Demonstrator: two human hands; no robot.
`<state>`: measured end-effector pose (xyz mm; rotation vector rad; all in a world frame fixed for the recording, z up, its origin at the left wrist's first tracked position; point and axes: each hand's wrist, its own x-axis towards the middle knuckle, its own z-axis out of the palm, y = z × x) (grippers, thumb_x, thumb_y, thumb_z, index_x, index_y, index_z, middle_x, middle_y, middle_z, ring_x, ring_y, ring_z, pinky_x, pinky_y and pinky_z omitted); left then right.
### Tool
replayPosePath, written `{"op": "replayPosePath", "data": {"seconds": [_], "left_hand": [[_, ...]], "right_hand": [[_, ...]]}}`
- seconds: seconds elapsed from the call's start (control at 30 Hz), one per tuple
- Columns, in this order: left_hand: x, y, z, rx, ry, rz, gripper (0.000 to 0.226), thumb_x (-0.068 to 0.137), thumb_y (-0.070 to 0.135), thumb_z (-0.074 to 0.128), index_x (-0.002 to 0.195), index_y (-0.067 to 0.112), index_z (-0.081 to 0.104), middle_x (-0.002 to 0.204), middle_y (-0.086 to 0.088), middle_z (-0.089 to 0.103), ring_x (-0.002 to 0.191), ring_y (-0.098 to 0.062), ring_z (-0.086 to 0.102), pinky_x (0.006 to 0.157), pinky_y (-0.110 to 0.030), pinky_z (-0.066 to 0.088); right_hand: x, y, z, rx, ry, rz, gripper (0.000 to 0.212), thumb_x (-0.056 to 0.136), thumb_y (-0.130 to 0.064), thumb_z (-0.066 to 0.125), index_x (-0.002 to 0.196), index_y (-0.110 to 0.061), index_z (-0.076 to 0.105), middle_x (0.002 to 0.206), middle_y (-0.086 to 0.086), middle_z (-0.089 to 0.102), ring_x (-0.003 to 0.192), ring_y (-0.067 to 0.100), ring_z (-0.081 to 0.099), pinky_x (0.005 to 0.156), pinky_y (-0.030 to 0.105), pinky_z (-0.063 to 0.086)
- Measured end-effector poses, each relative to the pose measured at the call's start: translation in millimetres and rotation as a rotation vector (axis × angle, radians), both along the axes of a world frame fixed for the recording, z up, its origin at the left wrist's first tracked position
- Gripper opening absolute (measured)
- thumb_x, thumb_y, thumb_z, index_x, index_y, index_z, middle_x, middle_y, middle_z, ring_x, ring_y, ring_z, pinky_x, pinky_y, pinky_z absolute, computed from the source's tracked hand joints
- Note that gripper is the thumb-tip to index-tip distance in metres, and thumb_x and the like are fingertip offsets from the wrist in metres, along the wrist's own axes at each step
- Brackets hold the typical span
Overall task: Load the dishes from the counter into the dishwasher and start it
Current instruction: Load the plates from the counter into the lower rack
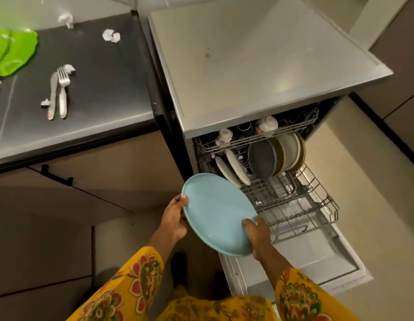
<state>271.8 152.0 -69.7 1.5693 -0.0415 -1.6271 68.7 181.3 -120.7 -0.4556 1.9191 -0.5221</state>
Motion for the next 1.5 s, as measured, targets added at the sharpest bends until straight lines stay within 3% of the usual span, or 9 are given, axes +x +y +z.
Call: {"op": "replayPosePath", "data": {"seconds": [0.13,0.33,0.53,0.7,0.83,0.93,1.1,1.27,1.5], "left_hand": [[-5,-14,-25,0.030,-0.008,0.016,0.005,0.094,0.013,0.055,0.090,0.017,0.057,0.094,-0.008,0.064,0.080,-0.023,0.060,0.076,-0.043,0.052],[-14,-41,-65,0.058,0.008,0.005,0.008,0.092,0.011,0.058,0.089,0.018,0.055,0.112,-0.011,0.061,0.084,-0.022,0.061,0.074,-0.040,0.053],[-24,-71,-90,0.059,-0.005,-0.093,0.011,0.093,0.013,0.057,0.104,0.014,0.054,0.115,-0.014,0.060,0.103,-0.033,0.058,0.091,-0.056,0.044],[-26,-99,-116,0.036,0.024,-0.116,0.014,0.095,0.010,0.052,0.086,0.020,0.050,0.096,-0.003,0.061,0.087,-0.021,0.060,0.084,-0.042,0.050],[-26,-118,-131,0.028,0.058,-0.099,0.012,0.096,0.011,0.052,0.088,0.020,0.049,0.097,-0.005,0.060,0.084,-0.020,0.059,0.082,-0.043,0.050],[-25,-134,-138,0.014,0.098,-0.096,0.011,0.096,0.008,0.050,0.091,0.017,0.050,0.095,-0.004,0.060,0.084,-0.020,0.059,0.076,-0.039,0.050],[-24,-149,-152,0.008,0.068,-0.100,0.032,0.097,0.007,0.048,0.129,0.007,0.049,0.120,-0.009,0.058,0.112,-0.026,0.056,0.099,-0.041,0.044],[-17,-137,-160,0.067,0.040,-0.040,0.017,0.098,0.010,0.046,0.091,0.019,0.058,0.089,0.001,0.060,0.082,-0.012,0.057,0.073,-0.028,0.044],[-1,-96,-175,0.214,0.090,0.047,0.020,0.098,0.012,0.044,0.085,0.022,0.056,0.089,0.004,0.060,0.083,-0.010,0.057,0.073,-0.026,0.043]], "right_hand": [[18,-4,-21,0.054,-0.060,0.127,0.052,0.085,-0.024,0.060,0.135,-0.024,0.048,0.141,0.012,0.036,0.124,0.035,0.041,0.104,0.048,0.038],[46,-20,-38,-0.055,-0.134,0.371,0.049,0.093,-0.036,0.055,0.136,-0.015,0.048,0.141,0.009,0.045,0.129,0.026,0.043,0.108,0.038,0.036],[65,-42,-53,-0.187,0.083,0.779,0.073,0.089,-0.047,0.057,0.147,-0.016,0.025,0.145,0.011,0.036,0.132,0.031,0.039,0.107,0.042,0.037],[69,-66,-92,-0.134,0.369,1.031,0.079,0.092,-0.034,0.051,0.151,-0.015,0.002,0.146,0.021,0.026,0.120,0.043,0.047,0.098,0.048,0.043],[73,-91,-117,-0.083,0.517,1.086,0.075,0.095,-0.027,0.044,0.150,-0.015,-0.005,0.142,0.021,0.029,0.113,0.041,0.053,0.091,0.051,0.048],[75,-104,-135,-0.222,0.611,1.038,0.058,0.096,-0.018,0.041,0.146,-0.007,0.012,0.131,0.022,0.042,0.101,0.042,0.060,0.078,0.052,0.054],[77,-132,-149,-0.323,0.619,0.988,0.049,0.098,-0.018,0.039,0.142,-0.004,0.021,0.126,0.024,0.050,0.096,0.044,0.062,0.077,0.052,0.054],[90,-161,-157,-0.300,0.612,0.975,0.054,0.096,-0.020,0.046,0.140,-0.007,0.018,0.125,0.022,0.051,0.103,0.043,0.059,0.082,0.051,0.052],[94,-156,-158,-0.233,0.645,1.029,0.067,0.094,-0.008,0.046,0.148,-0.001,0.007,0.149,0.025,0.026,0.124,0.047,0.045,0.094,0.053,0.045]]}}
